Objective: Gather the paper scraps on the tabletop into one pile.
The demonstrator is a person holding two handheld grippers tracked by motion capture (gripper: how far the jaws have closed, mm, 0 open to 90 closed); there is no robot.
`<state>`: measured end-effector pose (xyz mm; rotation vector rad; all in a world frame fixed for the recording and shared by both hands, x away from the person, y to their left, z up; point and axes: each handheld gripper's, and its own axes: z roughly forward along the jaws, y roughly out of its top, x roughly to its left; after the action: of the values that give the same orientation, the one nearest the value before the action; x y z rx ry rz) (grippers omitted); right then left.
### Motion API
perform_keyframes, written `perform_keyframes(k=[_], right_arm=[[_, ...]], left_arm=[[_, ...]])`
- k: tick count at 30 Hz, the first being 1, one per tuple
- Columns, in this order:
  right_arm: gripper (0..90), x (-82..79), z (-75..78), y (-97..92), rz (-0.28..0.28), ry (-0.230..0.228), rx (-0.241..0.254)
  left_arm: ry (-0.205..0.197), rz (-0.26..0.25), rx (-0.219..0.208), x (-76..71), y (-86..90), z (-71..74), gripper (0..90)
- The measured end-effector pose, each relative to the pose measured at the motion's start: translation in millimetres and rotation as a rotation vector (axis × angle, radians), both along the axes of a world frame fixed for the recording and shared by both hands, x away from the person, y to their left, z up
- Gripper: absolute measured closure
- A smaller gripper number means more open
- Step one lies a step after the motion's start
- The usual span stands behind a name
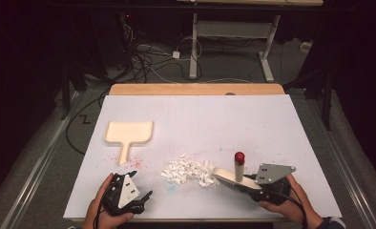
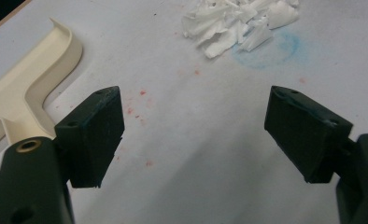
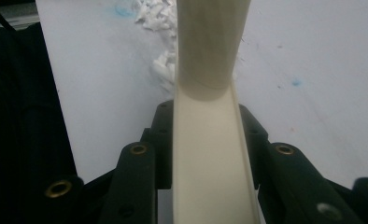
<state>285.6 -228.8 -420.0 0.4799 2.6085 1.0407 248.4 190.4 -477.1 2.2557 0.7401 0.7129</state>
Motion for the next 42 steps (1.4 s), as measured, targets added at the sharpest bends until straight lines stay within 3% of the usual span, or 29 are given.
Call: perform_keyframes(k=[4, 10, 15, 22, 24, 31, 36, 42], right_arm=[[68.1, 6.1, -3.5, 18.4, 0.019, -0.022, -0.012], [68.1, 22.2, -5.6, 47.7, 0.005, -0.043, 0.026], [68.0, 27.0, -2.0, 58.6, 0.002, -0.066, 0.038], [68.0, 18.1, 15.4, 45.3, 0.017, -0.083, 0.1], [68.0, 13.9, 19.9, 39.1, 0.02, -0.097, 0.103], [68.0, -0.6, 26.4, 13.1, 0.013, -0.079, 0.119], [67.9, -6.6, 20.9, 1.6, 0.016, -0.026, 0.113], [68.0, -10.3, 2.8, 14.7, 0.07, 0.028, 0.06]], left_arm=[[0.005, -0.003, 0.002, 0.5, -0.7, -0.9, 19.0], [0.008, -0.007, 0.007, 1.6, -2.7, -1.9, 18.9], [0.008, -0.011, 0.013, 1.0, -2.3, -1.6, 18.9], [0.002, -0.006, 0.006, -0.4, -0.4, -1.4, 19.0], [0.003, -0.006, 0.009, -0.7, -0.1, -1.0, 19.0], [0.002, -0.006, 0.013, -1.0, -0.4, -1.0, 19.0], [0.002, -0.007, 0.012, -0.8, -0.6, -0.8, 18.9], [0.002, -0.009, 0.006, -0.5, -1.0, -0.6, 18.9]])
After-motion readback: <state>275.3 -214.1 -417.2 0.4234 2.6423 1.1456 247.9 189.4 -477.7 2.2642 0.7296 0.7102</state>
